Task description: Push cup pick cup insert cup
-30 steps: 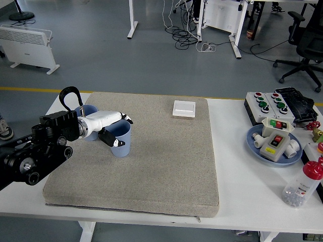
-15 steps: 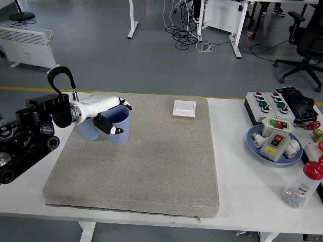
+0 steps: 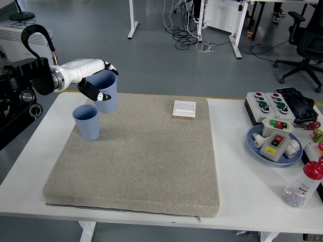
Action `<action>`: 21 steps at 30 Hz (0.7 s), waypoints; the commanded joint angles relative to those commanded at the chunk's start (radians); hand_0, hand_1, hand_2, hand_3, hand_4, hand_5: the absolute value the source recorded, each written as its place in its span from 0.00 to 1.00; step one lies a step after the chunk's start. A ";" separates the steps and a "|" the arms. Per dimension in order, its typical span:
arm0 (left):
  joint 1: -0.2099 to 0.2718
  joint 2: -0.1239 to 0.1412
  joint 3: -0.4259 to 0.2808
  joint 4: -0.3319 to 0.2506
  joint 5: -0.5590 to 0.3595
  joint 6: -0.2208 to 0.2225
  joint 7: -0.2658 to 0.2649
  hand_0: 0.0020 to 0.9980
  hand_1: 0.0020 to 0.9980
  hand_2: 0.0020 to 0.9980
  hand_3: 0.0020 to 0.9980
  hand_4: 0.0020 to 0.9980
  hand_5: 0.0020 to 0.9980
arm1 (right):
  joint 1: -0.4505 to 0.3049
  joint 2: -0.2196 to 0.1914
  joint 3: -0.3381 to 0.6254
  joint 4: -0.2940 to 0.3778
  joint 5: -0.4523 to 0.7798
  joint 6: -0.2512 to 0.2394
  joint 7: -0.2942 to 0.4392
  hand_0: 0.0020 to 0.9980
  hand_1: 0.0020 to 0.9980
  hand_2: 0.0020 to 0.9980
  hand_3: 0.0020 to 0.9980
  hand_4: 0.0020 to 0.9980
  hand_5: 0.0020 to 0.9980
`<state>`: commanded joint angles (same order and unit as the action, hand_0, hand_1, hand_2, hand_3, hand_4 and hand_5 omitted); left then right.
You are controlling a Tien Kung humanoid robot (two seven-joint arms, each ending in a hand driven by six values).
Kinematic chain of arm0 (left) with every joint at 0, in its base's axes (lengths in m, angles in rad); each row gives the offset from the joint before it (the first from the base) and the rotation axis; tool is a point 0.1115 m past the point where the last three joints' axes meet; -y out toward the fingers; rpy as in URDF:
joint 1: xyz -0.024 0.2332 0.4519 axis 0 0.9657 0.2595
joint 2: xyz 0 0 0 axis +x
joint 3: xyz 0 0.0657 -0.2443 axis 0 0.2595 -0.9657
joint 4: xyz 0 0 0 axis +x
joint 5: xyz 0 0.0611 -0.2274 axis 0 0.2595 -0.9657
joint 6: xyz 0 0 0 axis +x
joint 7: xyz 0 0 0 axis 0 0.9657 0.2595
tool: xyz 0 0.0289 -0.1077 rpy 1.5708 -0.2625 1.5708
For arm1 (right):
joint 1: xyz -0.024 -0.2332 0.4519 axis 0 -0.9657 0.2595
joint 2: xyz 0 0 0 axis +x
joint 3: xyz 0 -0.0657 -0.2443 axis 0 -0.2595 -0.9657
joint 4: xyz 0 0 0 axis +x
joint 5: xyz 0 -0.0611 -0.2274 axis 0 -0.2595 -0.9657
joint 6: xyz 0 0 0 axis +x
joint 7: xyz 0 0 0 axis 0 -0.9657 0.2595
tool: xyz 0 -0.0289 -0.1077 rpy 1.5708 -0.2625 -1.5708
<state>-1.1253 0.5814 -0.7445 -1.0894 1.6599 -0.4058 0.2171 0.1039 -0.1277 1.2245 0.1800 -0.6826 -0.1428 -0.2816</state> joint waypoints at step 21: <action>-0.020 -0.042 -0.009 0.269 0.027 0.034 -0.099 0.45 0.54 0.58 0.50 0.32 0.00 | 0.007 -0.003 -0.004 0.000 -0.005 0.001 -0.001 0.72 0.65 0.65 0.57 0.12 0.46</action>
<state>-1.1455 0.5392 -0.7538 -0.8202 1.6870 -0.3719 0.1182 0.1114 -0.1303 1.2202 0.1800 -0.6879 -0.1416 -0.2823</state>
